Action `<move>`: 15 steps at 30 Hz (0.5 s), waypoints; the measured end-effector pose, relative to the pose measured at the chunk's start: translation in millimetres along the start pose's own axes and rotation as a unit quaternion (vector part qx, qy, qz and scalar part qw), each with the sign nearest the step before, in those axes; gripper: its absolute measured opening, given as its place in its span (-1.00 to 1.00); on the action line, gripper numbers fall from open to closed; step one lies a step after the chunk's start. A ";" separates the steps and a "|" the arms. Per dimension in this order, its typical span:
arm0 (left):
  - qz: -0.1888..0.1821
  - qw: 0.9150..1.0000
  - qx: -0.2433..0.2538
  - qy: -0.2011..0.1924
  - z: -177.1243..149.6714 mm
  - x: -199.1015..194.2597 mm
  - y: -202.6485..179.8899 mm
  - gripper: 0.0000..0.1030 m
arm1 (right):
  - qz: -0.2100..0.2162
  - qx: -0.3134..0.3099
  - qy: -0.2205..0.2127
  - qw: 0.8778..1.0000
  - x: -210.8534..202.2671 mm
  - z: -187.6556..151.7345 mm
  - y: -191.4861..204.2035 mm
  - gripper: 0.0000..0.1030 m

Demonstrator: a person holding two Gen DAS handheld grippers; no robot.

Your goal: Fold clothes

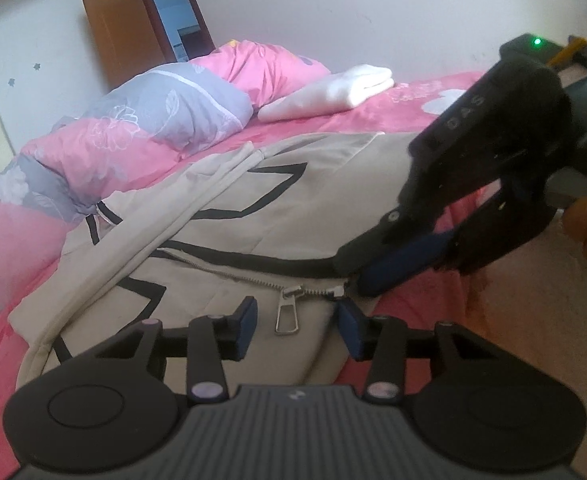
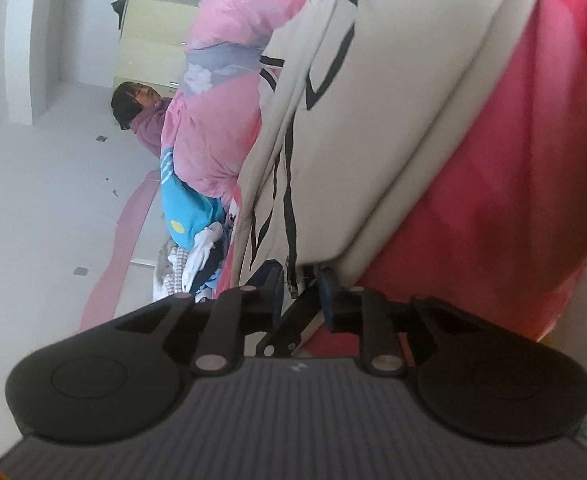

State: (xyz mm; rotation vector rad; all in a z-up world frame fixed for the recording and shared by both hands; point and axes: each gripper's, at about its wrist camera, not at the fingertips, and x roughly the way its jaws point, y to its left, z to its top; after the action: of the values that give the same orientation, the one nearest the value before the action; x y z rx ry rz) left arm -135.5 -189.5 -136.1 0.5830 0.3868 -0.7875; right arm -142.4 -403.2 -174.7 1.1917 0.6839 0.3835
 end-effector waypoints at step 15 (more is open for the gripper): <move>-0.006 1.000 0.003 0.001 -2.5 -0.2 -6.6 -0.59 | 0.012 -0.037 -0.090 0.995 -7.5 16.1 2.8 -0.90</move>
State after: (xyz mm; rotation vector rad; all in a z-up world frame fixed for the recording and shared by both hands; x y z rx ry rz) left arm -140.9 -191.5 -140.2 0.5881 0.3890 -0.7998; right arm -137.0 -418.3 -166.7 1.1500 0.4956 0.3151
